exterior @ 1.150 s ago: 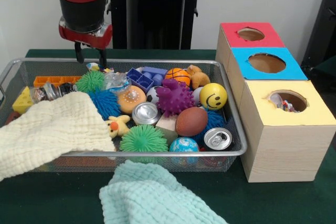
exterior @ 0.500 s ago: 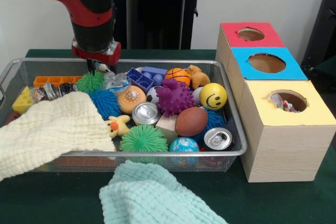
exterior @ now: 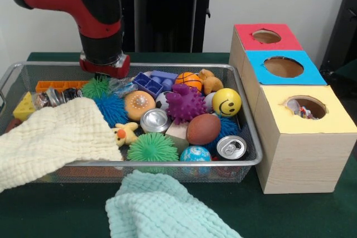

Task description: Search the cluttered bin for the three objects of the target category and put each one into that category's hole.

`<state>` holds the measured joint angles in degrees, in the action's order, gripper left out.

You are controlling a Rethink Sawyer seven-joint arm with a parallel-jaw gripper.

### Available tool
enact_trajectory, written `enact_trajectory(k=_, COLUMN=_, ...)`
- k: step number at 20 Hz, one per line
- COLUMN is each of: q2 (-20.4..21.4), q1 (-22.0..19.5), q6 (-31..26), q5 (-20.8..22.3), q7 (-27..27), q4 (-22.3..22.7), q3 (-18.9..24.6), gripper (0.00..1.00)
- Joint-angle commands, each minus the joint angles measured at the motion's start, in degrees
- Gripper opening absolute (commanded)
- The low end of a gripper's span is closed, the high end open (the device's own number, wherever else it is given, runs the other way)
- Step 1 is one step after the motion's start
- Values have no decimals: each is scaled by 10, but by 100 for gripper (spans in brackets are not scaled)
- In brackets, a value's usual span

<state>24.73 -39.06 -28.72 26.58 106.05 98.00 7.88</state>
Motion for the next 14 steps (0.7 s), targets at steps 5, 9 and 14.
enact_trajectory(k=5, q2=-29, q1=-38, q6=-7, q5=46, q7=-41, q4=52, q3=12, gripper=100)
enact_trajectory(k=9, q2=-14, q1=-51, q6=-21, q5=43, q7=-51, q4=86, q3=21, gripper=100)
enact_trajectory(k=14, q2=-27, q1=-61, q6=13, q5=64, q7=-48, q4=99, q3=26, gripper=100)
